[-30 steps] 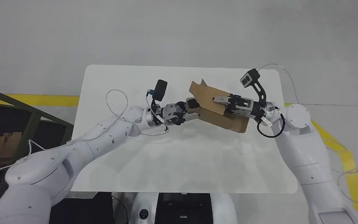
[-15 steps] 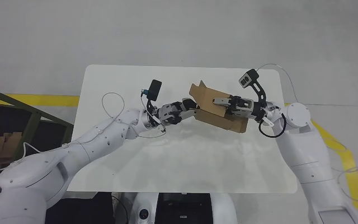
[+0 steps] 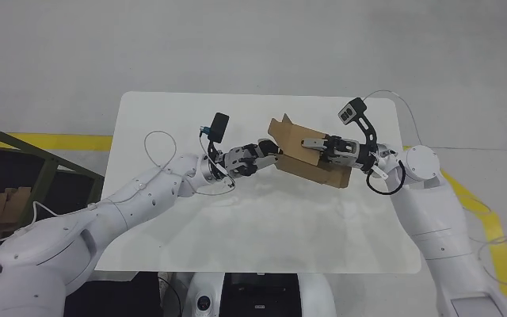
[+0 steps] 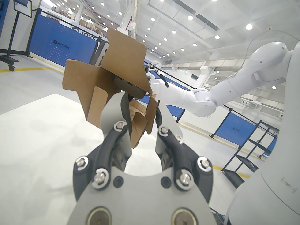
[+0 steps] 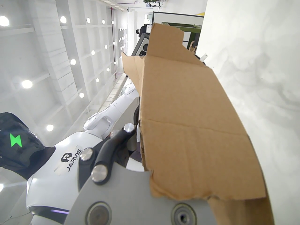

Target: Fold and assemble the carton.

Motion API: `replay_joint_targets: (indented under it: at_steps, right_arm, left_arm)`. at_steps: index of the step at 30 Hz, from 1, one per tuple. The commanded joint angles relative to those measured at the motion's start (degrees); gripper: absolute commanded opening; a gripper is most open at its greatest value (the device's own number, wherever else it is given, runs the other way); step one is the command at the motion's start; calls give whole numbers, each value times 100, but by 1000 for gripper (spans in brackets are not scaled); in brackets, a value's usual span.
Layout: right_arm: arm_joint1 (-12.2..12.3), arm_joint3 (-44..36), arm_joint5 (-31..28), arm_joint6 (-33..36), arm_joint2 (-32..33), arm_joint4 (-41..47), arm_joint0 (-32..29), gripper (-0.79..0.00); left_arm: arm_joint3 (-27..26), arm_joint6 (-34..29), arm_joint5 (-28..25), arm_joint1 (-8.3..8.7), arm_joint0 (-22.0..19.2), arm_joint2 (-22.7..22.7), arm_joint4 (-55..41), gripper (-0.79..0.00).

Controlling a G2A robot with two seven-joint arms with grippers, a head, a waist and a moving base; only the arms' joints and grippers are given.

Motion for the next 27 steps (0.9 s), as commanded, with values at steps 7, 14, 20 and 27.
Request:
replay_joint_targets:
  at_steps: [7,14,20,27]
  right_arm:
    - [0,-1,0,-3,1,-2,-1,-785]
    - [26,-13,51,321,-13,-137,99,-785]
    - [27,-16,52,298,-12,-160,102,-785]
    - [33,-100,55,162,-2,-247,61,-785]
  left_arm:
    - [3,0,0,-2,-1,0,1,0]
    - [83,0,0,58,-191,0,239,0]
    - [83,0,0,58,-191,0,239,0]
    - [32,-79,156,67,-96,-95,187,0]
